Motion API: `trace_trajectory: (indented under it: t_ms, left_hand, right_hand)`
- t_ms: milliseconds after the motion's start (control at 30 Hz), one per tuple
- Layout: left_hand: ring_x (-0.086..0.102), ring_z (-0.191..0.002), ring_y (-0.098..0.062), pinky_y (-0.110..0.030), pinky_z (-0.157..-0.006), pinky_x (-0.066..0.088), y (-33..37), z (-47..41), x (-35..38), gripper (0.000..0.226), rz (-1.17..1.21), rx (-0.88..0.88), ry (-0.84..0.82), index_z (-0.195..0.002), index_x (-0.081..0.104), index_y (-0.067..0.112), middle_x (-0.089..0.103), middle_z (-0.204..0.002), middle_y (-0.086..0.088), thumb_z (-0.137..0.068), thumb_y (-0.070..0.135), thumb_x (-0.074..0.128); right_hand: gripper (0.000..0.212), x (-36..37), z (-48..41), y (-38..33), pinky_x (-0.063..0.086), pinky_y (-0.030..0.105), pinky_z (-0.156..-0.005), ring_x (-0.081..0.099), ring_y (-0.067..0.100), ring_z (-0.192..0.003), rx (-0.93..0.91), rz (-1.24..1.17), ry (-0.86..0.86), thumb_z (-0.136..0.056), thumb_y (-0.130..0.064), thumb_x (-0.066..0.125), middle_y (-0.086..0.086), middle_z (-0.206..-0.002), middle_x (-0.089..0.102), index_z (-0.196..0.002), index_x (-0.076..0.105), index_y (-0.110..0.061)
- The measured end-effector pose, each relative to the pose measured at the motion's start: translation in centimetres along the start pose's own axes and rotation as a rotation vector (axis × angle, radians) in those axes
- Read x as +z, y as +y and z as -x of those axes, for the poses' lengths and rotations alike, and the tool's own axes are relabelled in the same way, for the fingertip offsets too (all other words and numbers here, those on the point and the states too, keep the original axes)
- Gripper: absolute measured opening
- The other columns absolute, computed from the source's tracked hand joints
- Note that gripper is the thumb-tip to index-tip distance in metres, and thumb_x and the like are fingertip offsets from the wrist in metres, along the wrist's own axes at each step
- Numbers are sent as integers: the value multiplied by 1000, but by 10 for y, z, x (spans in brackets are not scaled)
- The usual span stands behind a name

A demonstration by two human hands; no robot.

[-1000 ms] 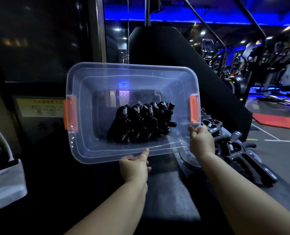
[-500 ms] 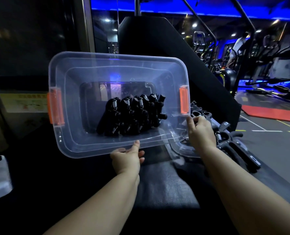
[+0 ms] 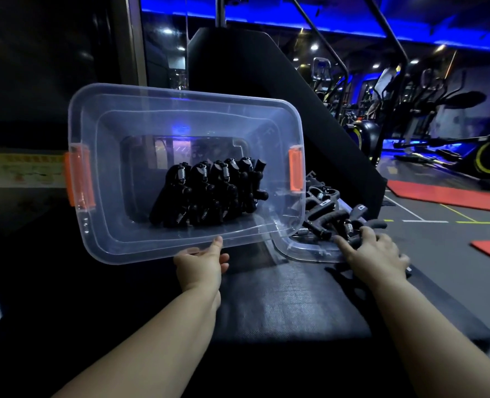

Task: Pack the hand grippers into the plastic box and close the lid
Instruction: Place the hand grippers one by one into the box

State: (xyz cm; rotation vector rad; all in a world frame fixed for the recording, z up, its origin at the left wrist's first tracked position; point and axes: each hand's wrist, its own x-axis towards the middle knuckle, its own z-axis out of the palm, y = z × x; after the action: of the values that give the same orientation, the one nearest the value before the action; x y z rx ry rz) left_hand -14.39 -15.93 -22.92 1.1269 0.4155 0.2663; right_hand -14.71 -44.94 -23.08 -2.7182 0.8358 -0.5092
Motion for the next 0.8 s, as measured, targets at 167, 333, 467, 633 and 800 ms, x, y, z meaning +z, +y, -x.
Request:
trace_trajectory:
  t_ms: [167, 333, 467, 633, 800]
  left_hand:
    - [63, -62, -14, -16, -43, 48, 1, 2, -2, 34, 8, -1, -13, -103, 43, 10, 68, -101, -19, -84, 13, 71]
    - [62, -63, -13, -18, -47, 48, 1, 2, -3, 37, 7, -3, -14, -108, 43, 9, 67, -104, -19, -85, 14, 71]
    - [62, -63, -12, -20, -50, 48, -1, 1, -3, 36, 2, 3, -25, -107, 42, 10, 67, -104, -18, -85, 15, 71]
    - [62, -64, -13, -19, -48, 49, -2, 1, -3, 37, -15, 7, -33, -111, 44, 8, 66, -105, -18, -85, 15, 70]
    - [62, -63, -13, -15, -43, 48, -1, 3, -2, 40, -12, 7, -46, -116, 44, 4, 65, -99, -16, -86, 14, 70]
  right_hand:
    - [83, 3, 1, 0, 28, 51, -102, 36, 33, -131, -3, 77, 39, -73, -83, 42, 14, -138, 45, -139, 37, -33]
    - [85, 1, 6, -2, 29, 46, -100, 42, 35, -121, -45, 101, 101, -66, -83, 51, 15, -125, 51, -133, 44, -31]
    - [81, -3, 12, -7, 33, 47, -102, 46, 39, -116, -87, -132, 241, -71, -74, 56, 20, -121, 51, -133, 45, -22]
    - [79, -8, 22, -12, 40, 39, -97, 51, 35, -110, -224, -507, 277, -67, -71, 52, 15, -117, 50, -127, 52, -20]
    - [51, -9, 29, -26, 40, 38, -88, 53, 24, -94, -361, -882, 137, -75, -73, 46, 9, -99, 58, -97, 58, -29]
